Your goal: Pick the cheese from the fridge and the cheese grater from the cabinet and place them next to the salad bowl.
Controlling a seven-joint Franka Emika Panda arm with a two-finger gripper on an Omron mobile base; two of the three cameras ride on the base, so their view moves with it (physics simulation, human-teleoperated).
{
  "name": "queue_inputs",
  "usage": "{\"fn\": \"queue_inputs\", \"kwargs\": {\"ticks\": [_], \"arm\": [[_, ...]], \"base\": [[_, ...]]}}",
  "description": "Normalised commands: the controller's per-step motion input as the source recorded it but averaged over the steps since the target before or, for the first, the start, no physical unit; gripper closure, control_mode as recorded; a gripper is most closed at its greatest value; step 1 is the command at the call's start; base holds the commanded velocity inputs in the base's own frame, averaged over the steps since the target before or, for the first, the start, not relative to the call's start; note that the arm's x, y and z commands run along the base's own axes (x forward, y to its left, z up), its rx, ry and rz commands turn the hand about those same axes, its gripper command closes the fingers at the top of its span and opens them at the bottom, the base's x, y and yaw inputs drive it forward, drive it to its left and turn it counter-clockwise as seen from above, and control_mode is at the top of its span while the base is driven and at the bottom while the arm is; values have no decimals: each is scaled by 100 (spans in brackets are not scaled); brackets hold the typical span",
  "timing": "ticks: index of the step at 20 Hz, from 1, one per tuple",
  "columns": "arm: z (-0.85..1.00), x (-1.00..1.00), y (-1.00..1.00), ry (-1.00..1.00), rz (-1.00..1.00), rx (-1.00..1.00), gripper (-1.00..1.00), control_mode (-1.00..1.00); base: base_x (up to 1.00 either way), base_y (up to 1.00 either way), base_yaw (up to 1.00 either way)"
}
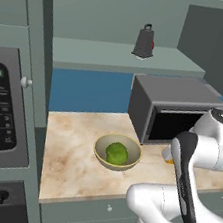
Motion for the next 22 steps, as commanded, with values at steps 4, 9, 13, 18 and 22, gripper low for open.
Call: {"fn": "queue_inputs", "kwargs": {"ticks": [4, 9, 13, 18, 22], "arm": [[-55, 31, 0, 0, 0, 0, 100, -100], [-38, 23, -13, 0, 0, 0, 100, -100], [-42, 22, -11, 0, 0, 0, 100, -100], [-33, 16, -15, 0, 2, 0, 100, -100], [-32, 22, -11, 0, 4, 0, 100, -100]], "base": [[0, 0, 0], [0, 0, 0], [0, 0, 0], [0, 0, 0], [0, 0, 0]]}}
